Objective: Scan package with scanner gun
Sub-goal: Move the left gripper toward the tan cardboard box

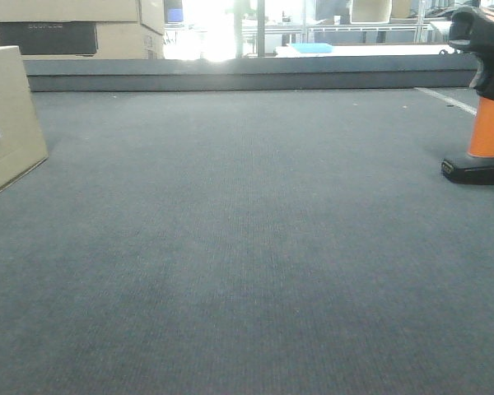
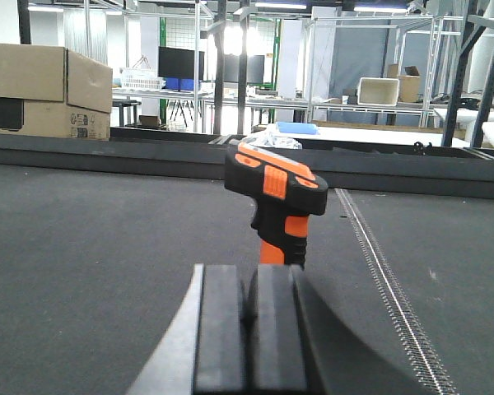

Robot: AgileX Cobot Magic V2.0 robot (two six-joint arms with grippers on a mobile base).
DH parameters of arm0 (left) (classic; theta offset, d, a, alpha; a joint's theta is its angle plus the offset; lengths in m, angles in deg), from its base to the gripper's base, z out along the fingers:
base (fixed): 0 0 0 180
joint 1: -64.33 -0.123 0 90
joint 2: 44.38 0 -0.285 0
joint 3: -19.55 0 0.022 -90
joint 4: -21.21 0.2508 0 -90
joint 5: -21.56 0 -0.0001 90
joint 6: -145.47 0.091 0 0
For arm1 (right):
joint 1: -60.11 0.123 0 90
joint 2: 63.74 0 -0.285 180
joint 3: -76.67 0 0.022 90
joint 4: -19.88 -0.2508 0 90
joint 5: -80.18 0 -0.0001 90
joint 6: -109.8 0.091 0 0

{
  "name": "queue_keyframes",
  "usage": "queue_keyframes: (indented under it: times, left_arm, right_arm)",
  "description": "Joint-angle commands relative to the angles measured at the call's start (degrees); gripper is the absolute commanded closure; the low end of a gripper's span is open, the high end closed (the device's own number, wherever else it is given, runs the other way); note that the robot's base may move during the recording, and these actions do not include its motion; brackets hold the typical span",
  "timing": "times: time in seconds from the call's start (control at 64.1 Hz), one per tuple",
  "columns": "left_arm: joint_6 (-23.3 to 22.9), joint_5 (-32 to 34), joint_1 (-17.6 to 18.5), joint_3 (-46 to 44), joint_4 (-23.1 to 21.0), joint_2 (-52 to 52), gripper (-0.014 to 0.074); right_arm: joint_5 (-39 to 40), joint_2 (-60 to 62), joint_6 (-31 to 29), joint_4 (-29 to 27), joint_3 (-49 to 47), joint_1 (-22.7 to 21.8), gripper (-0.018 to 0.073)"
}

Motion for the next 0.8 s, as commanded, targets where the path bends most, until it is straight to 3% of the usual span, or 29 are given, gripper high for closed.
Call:
queue_keyframes:
  times: [0.0,0.78]
  left_arm:
    - [-0.3,1.0,0.0,-0.2,0.3,-0.2,0.0707]
    - [-0.3,1.0,0.0,-0.2,0.3,-0.2,0.0707]
  right_arm:
    - [1.3,0.2,-0.1,0.0,0.0,0.1,0.0727]
    - [1.3,0.2,-0.1,0.0,0.0,0.1,0.0727]
